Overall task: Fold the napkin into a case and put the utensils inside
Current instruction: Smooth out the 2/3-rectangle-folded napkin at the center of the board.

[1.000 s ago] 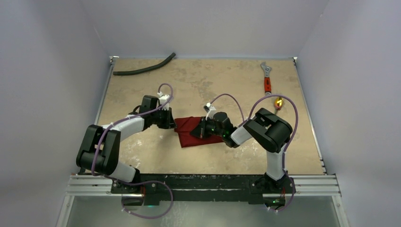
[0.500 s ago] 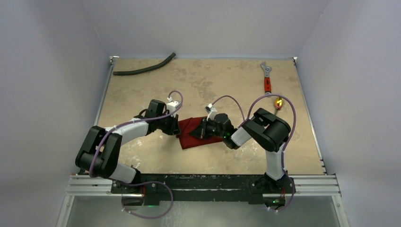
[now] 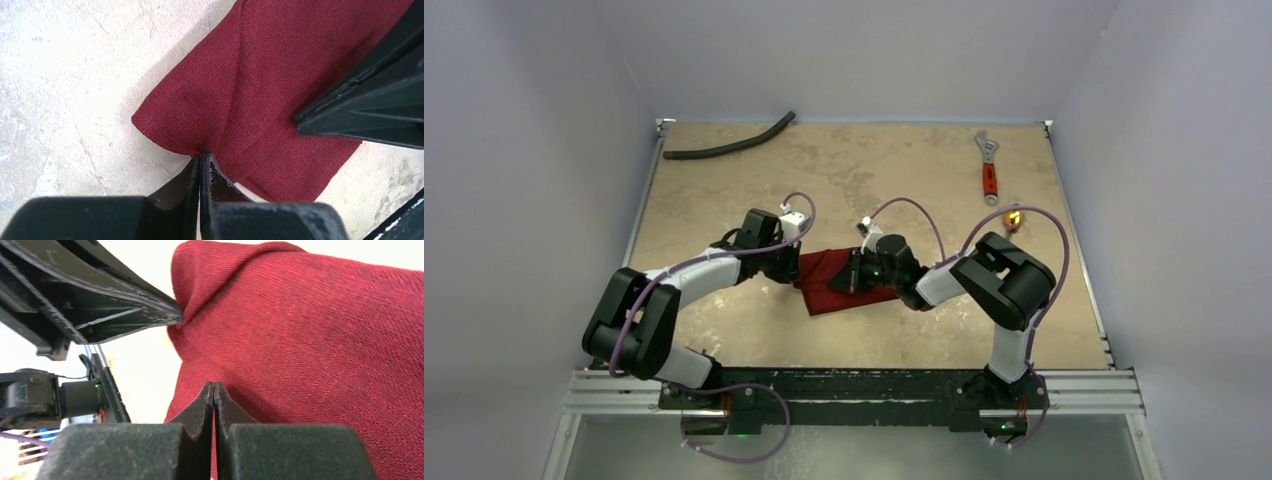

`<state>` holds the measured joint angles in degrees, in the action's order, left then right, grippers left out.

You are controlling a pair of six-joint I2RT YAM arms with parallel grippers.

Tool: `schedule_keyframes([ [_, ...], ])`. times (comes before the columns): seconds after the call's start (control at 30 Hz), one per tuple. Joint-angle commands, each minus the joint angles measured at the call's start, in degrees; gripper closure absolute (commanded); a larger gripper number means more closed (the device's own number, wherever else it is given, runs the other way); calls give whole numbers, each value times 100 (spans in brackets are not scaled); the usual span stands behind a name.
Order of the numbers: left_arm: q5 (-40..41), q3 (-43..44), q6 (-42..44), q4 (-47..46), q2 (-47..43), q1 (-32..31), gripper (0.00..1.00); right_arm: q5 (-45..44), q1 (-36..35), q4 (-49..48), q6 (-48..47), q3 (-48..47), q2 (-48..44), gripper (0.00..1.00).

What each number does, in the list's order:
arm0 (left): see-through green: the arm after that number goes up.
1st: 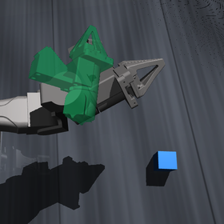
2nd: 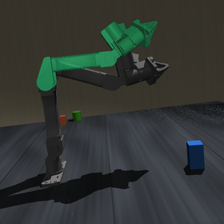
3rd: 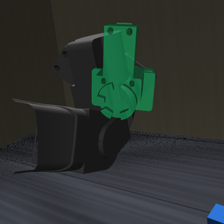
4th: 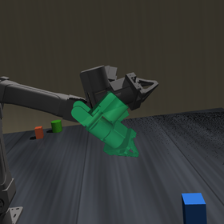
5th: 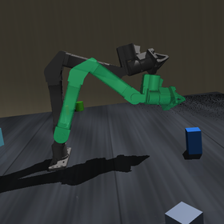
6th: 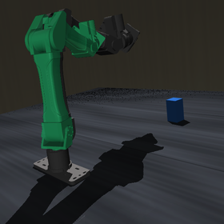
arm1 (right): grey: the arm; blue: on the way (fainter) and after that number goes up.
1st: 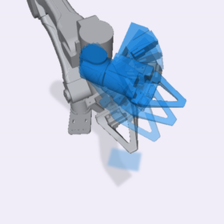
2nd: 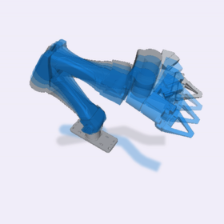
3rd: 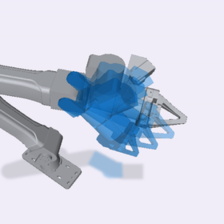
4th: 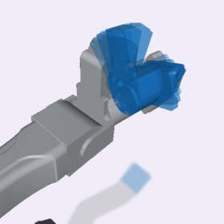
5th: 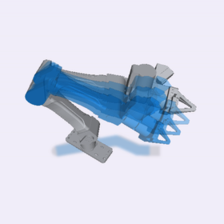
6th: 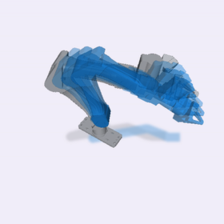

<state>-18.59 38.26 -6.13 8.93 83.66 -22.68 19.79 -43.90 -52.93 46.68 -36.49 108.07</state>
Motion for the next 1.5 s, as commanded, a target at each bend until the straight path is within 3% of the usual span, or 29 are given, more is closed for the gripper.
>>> schedule_keyframes([
  [0.0, 244, 242, 431, 102, -151, -162, 100, 403, 91, 710, -257, -472, -432, 100],
  [0.33, -7, 77, 587, -32, -329, -553, 100, 932, 118, 173, 317, -1557, 527, 100],
  [0.57, -107, 59, 786, -39, -371, -553, 100, 847, 165, 309, 384, -1558, 1104, 100],
  [0.7, -247, 114, 1039, 93, -438, -583, 85, 877, 197, -21, 486, -1357, 1444, 100],
  [0.77, -177, 229, 1237, 268, -461, -588, 63, 884, 198, -228, 545, -1241, 1527, 100],
  [0.87, 218, 403, 1370, 223, -542, -593, 56, 962, 195, -509, 670, -1138, 1616, 100],
  [0.93, 201, 419, 1453, 91, -630, -589, 57, 1039, 198, -655, 747, -1127, 1674, 100],
  [1.13, -169, 207, 2211, -48, -491, -589, 83, 1133, 198, -866, 958, -974, 1578, 100],
  [1.47, -53, -60, 3388, -276, -303, -619, 88, 1342, 202, -1229, 1269, -940, 1475, 100],
])
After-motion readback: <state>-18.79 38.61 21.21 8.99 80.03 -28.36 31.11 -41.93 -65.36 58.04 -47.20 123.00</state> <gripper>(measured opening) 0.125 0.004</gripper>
